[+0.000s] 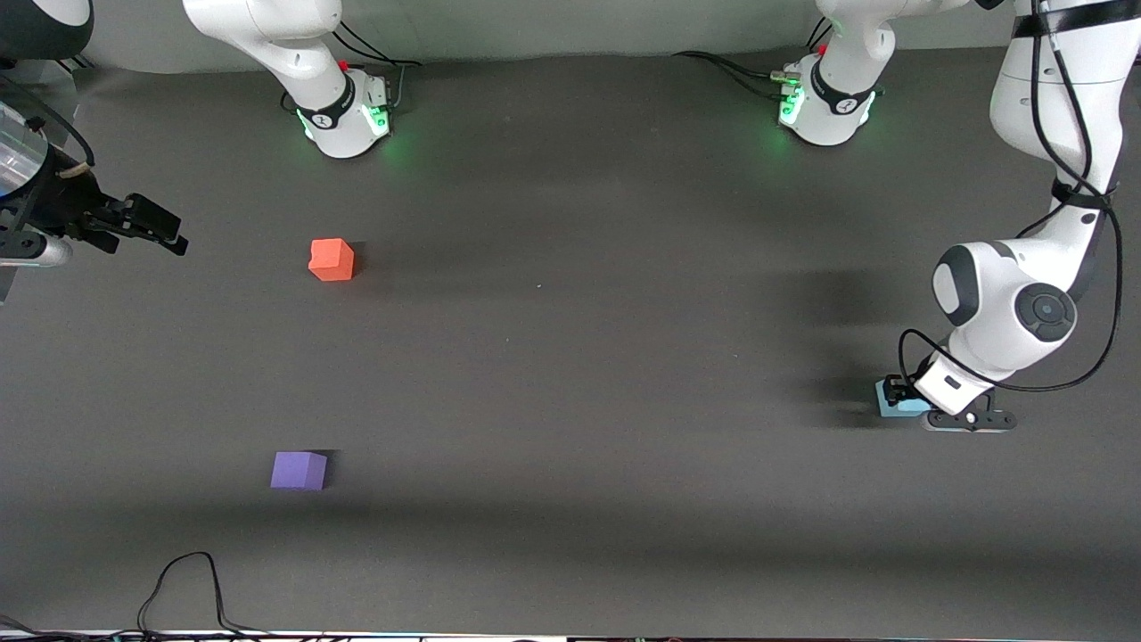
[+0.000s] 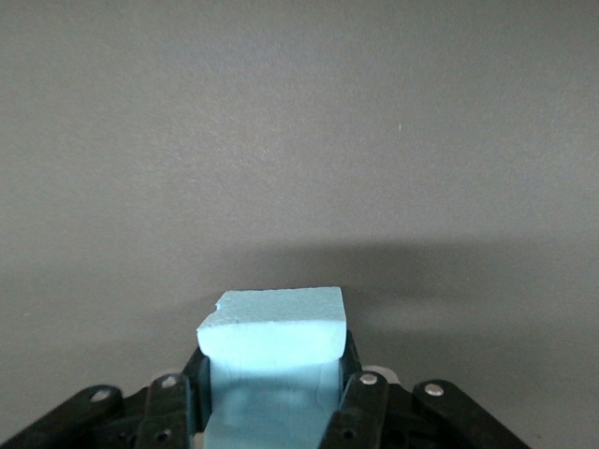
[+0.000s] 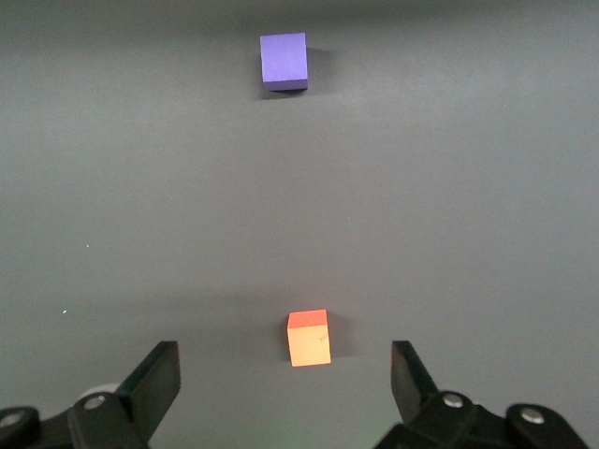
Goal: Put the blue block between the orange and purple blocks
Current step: 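Carry the blue cube with the left gripper toward the table middle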
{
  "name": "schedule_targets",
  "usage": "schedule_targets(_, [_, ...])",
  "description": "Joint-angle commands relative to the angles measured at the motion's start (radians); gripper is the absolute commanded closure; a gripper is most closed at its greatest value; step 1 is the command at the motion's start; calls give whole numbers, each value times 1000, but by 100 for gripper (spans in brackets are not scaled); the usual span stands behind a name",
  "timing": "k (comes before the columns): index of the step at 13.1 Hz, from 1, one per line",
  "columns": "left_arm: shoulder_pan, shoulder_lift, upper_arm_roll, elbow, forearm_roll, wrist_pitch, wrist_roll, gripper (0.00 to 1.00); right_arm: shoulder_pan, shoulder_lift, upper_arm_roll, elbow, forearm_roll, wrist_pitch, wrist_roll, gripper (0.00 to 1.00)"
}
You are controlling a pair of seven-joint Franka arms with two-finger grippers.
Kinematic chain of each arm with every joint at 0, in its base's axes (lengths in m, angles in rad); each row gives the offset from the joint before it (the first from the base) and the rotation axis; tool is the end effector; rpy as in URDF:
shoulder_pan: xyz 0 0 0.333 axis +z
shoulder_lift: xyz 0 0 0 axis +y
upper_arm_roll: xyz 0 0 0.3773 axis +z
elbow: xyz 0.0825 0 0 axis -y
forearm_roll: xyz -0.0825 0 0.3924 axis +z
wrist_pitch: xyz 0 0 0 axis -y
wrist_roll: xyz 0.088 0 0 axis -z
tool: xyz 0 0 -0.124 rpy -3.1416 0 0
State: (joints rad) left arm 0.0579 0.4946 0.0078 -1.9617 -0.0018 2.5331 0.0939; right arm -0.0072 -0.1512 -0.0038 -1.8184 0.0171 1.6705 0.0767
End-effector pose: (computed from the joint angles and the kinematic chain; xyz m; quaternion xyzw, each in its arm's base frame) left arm 0.6598 0.0431 0.2575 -0.9992 0.0139 -0.0382 0.0043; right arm 0.5116 -0.0038 0.6391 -0.9990 0.0446 -0.0014 0.0088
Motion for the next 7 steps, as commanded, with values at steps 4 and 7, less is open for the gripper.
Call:
schedule_targets(4, [-33, -113, -9, 389, 6, -648, -80, 47, -8, -2, 4, -9, -9, 23, -21, 0])
schedule_targets(7, [-200, -111, -12, 532, 3, -839, -297, 47, -7, -1, 4, -9, -9, 23, -22, 0])
